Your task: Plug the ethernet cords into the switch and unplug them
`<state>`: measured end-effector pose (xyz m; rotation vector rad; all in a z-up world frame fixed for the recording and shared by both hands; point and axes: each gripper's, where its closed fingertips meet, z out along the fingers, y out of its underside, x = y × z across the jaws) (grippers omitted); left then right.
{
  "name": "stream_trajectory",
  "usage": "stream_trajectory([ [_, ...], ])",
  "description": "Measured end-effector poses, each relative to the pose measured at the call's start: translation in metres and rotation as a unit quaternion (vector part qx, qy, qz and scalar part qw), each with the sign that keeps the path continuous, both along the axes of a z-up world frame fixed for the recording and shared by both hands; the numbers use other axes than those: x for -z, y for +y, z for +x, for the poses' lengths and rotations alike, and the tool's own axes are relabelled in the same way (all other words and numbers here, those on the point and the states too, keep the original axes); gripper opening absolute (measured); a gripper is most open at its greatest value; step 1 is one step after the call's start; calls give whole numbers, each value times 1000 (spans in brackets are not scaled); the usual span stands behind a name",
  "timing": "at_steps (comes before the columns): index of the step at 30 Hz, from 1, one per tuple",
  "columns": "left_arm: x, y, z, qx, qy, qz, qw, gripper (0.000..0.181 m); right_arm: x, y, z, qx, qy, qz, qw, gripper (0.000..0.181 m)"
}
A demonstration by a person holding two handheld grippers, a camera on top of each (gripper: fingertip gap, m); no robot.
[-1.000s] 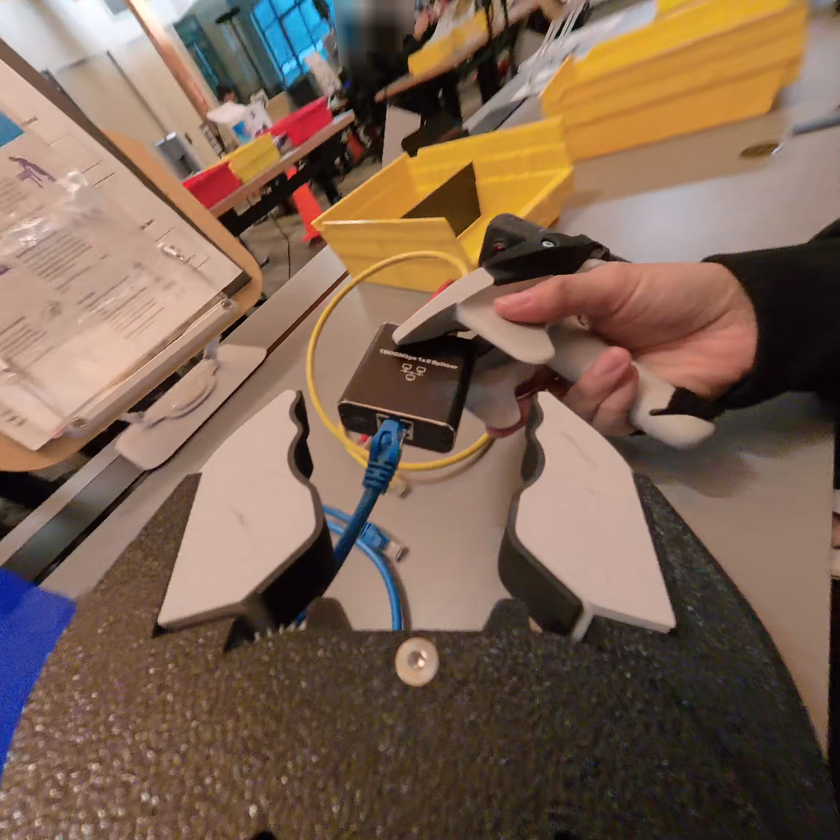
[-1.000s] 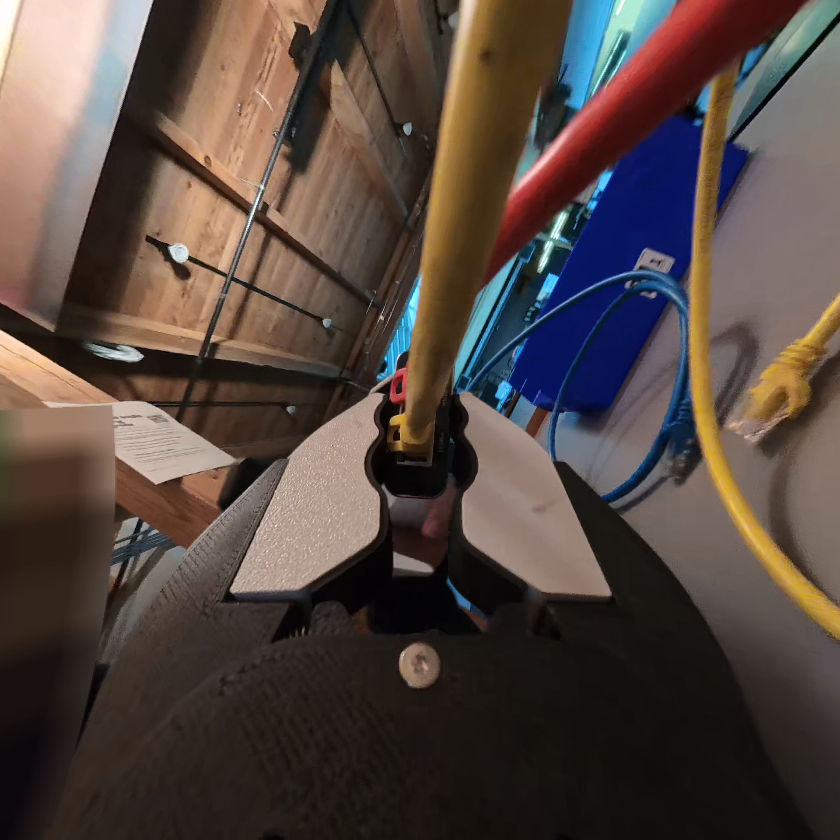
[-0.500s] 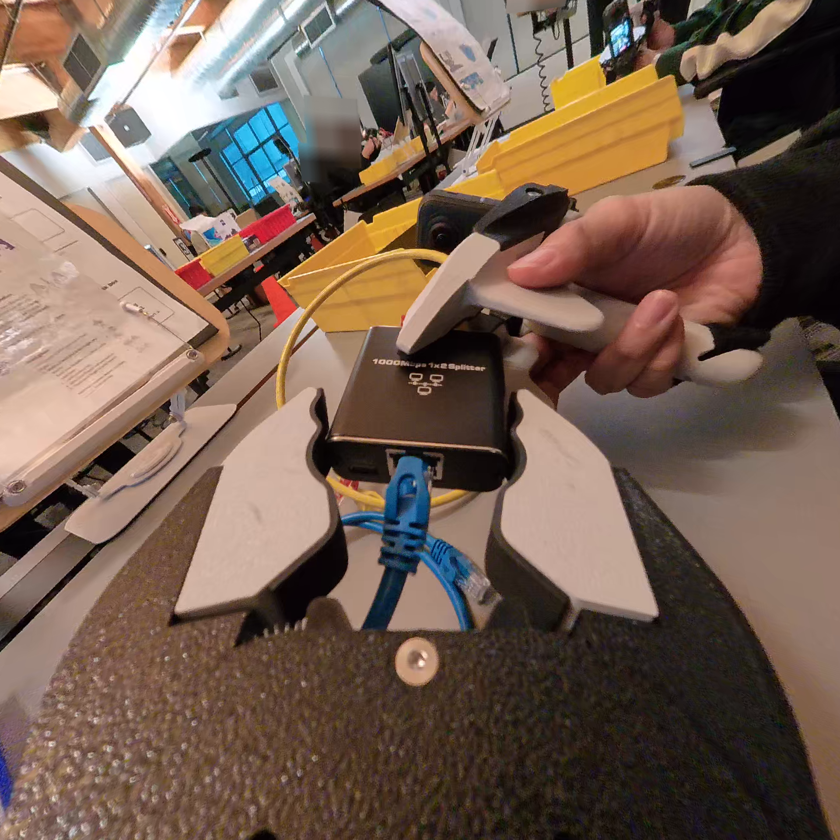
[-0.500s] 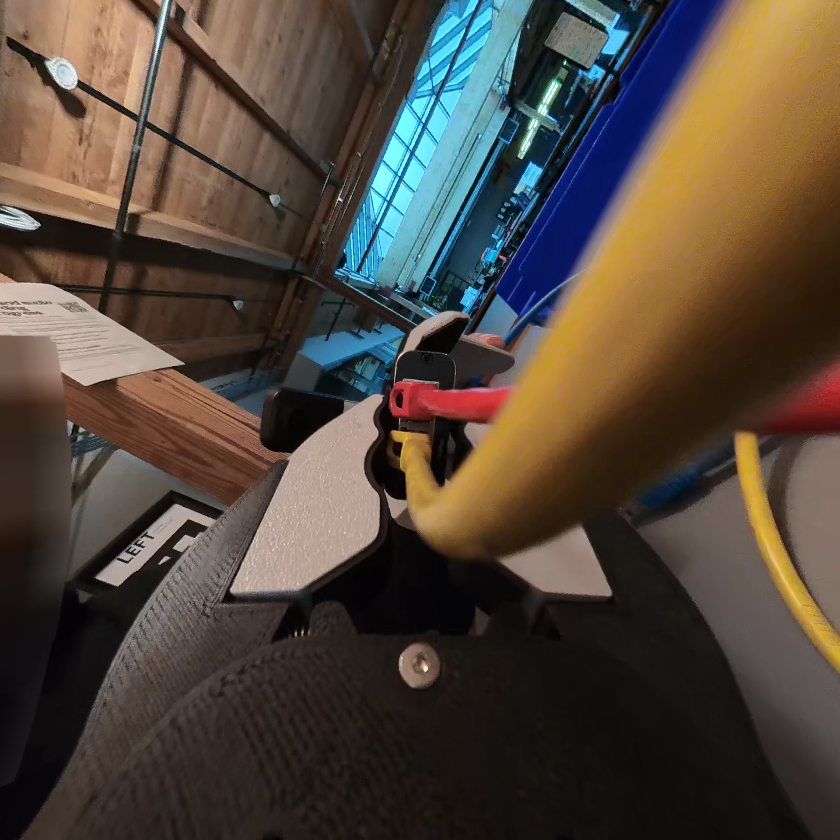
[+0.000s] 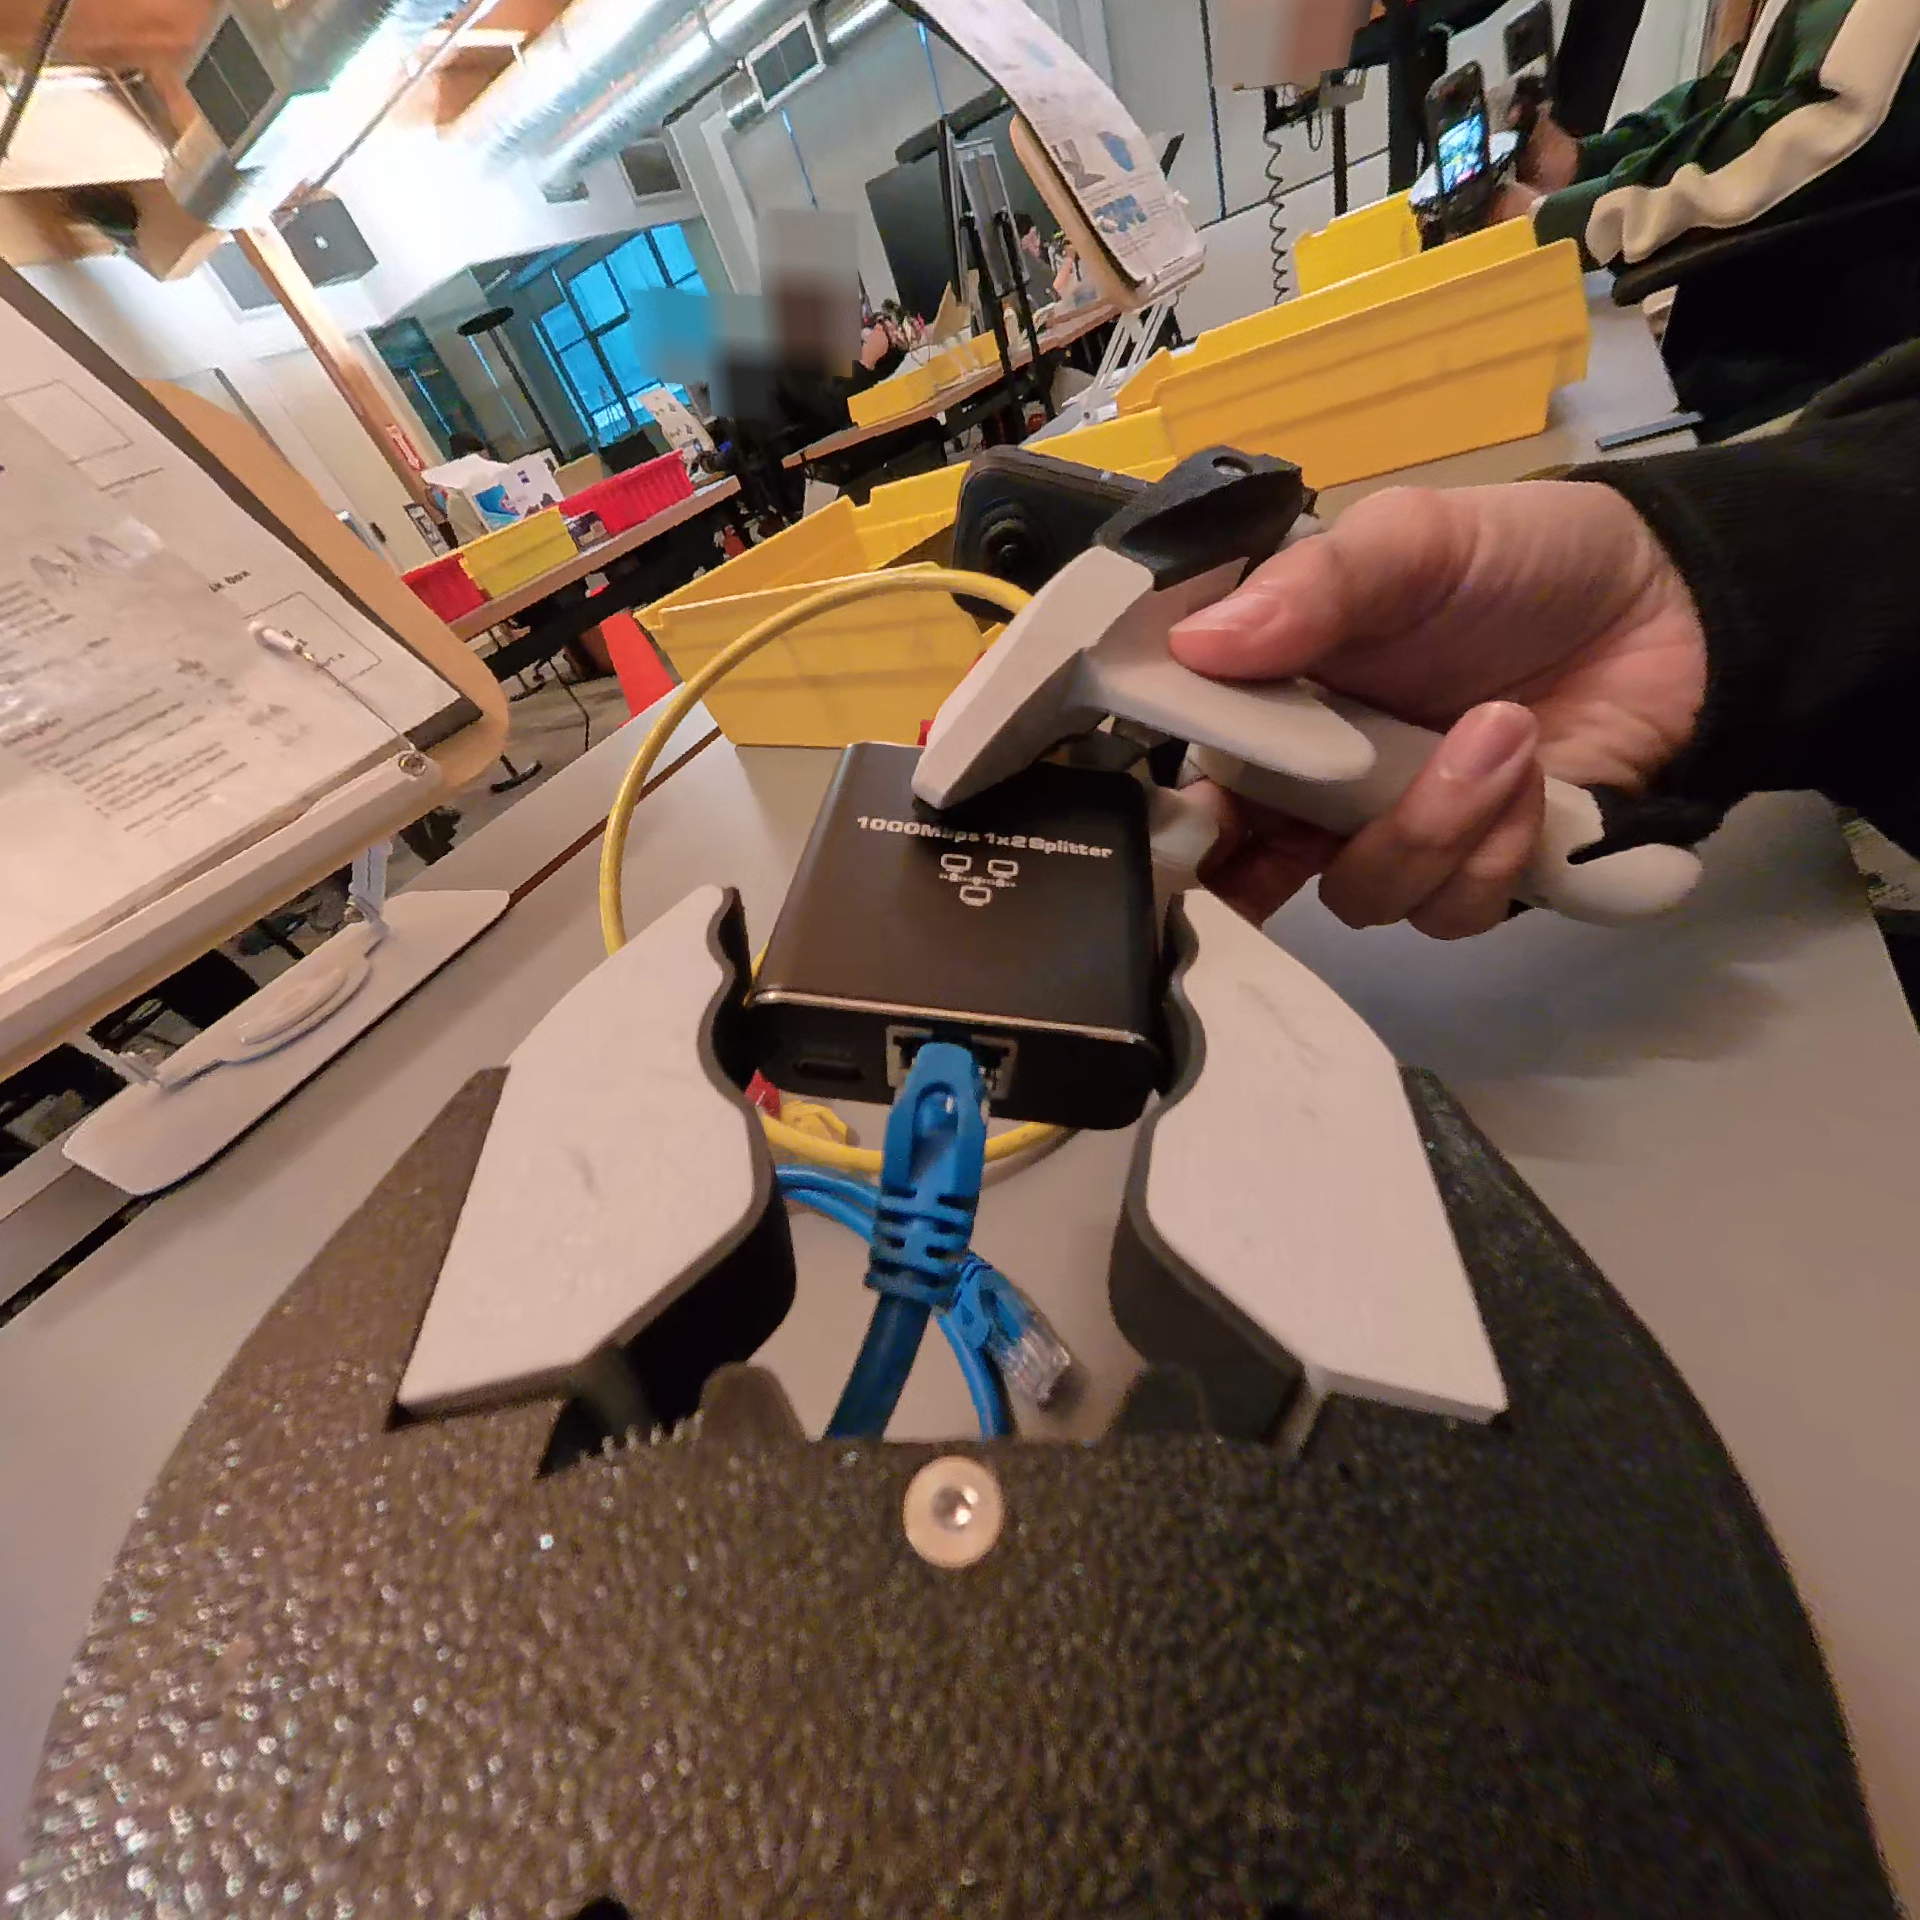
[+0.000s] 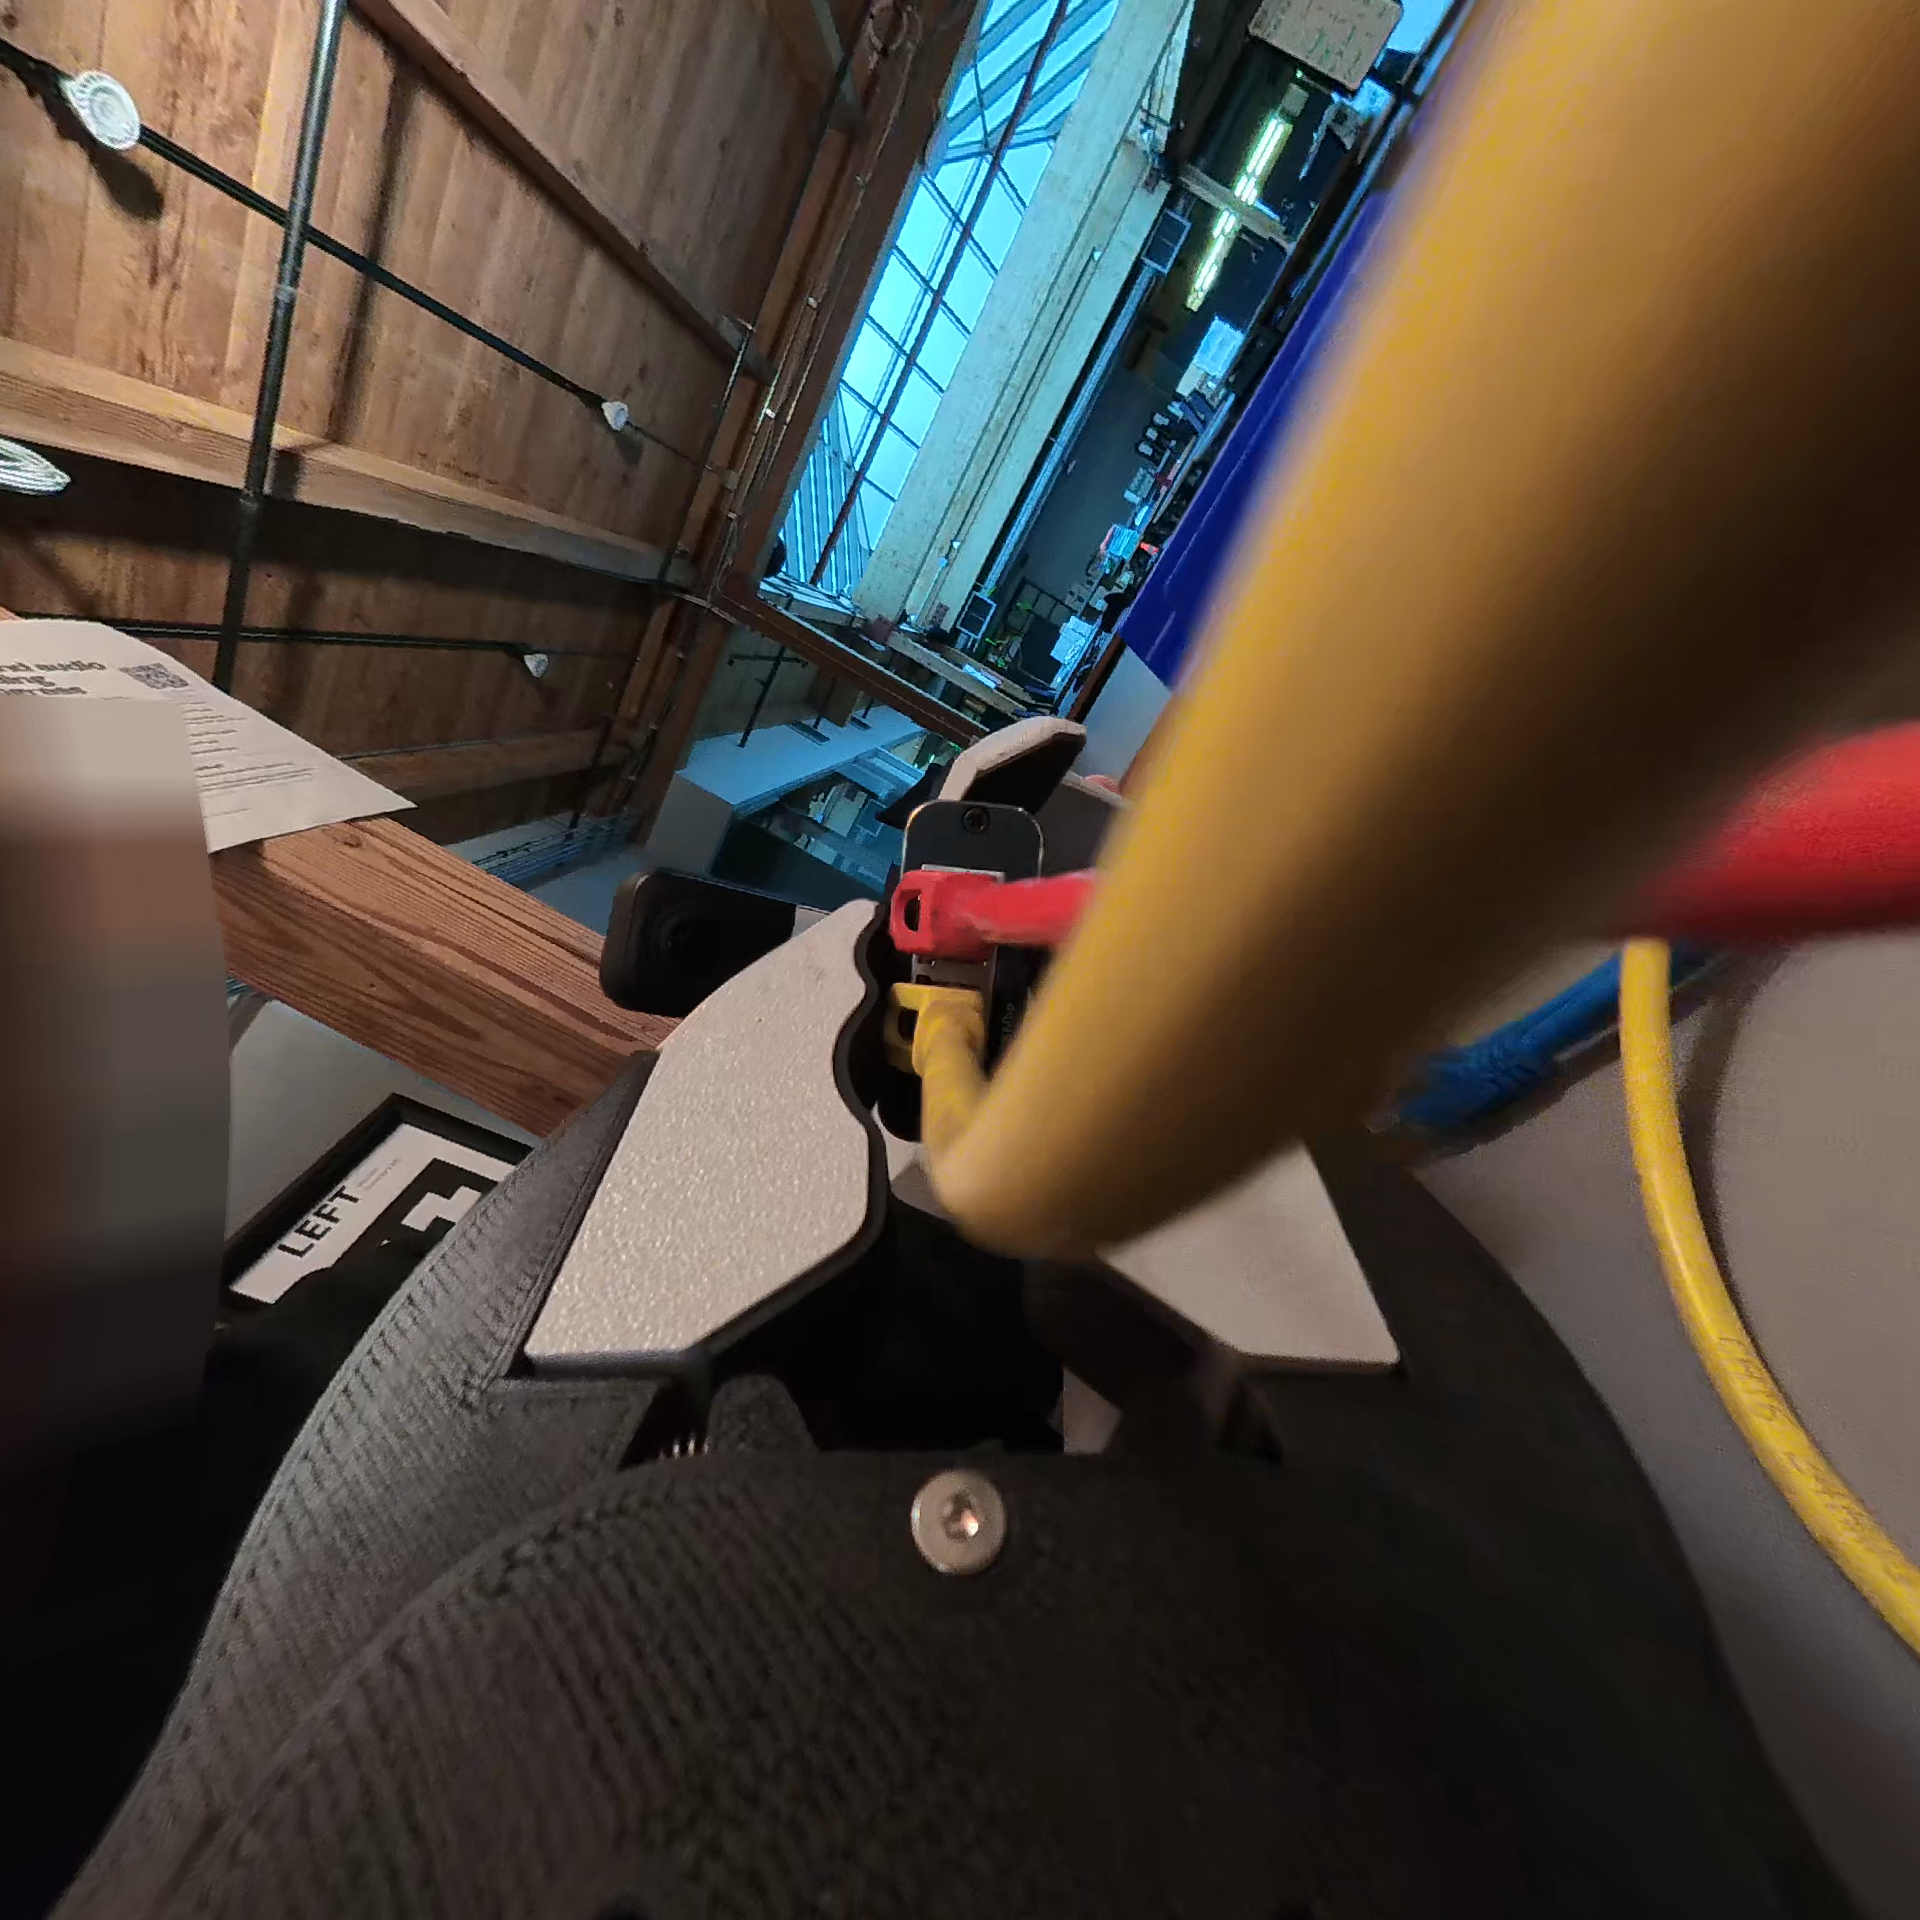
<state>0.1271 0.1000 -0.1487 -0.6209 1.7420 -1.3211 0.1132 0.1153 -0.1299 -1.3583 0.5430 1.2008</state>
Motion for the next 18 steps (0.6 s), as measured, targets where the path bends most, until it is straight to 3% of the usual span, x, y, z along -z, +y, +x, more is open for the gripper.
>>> stream_trajectory([
  [1,0,1,1,-4,0,1,1000,75,0,0,1,1,3,2,1000,24],
  [11,-8,13,7,-33,10,-79,996,75,-8,7,7,19,32,31,999,32],
  [15,-15,31,8,-68,2,-92,993,74,-1,6,19,62,4,1,998,49],
  [18,-19,43,8,-92,-6,-92,992,74,-7,0,29,89,18,14,996,46],
])
